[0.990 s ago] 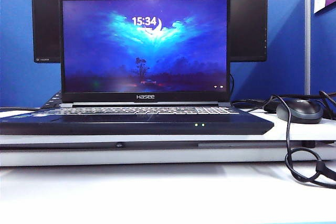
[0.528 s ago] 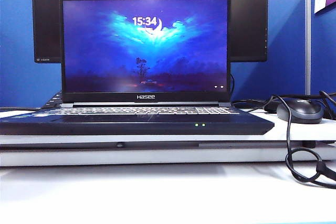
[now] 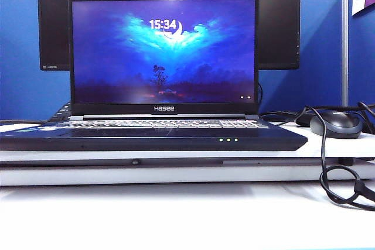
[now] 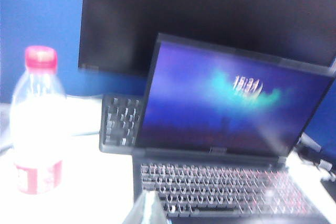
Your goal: Open the lid of the black laptop.
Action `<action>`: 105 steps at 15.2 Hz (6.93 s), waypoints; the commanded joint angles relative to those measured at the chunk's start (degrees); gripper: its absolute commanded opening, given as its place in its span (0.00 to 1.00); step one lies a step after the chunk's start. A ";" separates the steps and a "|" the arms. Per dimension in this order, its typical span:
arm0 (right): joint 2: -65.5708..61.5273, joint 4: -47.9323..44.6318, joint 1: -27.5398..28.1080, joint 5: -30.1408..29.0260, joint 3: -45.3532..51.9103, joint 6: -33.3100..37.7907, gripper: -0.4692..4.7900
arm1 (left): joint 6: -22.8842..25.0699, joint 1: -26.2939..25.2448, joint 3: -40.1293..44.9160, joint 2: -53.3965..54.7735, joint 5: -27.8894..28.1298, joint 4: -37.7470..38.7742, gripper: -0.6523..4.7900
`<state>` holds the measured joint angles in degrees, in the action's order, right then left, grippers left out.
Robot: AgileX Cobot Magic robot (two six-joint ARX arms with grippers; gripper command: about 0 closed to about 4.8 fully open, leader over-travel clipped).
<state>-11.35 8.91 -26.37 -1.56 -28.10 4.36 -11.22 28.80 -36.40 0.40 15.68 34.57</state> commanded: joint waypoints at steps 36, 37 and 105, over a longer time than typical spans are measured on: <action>1.03 11.04 0.04 0.15 -0.37 0.33 0.09 | -0.42 -28.11 35.74 -0.22 -20.41 -39.54 0.12; 1.03 11.04 0.04 0.15 -0.37 0.33 0.09 | -0.90 -28.11 35.98 -0.22 -20.39 -38.88 0.12; 11.28 -13.40 21.94 2.89 28.09 0.76 0.09 | 4.57 -28.63 36.00 -0.22 -19.54 -38.27 0.12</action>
<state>-0.16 -3.92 -4.29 1.45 -0.45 4.93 -7.05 0.25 -0.40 0.32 -3.81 -3.20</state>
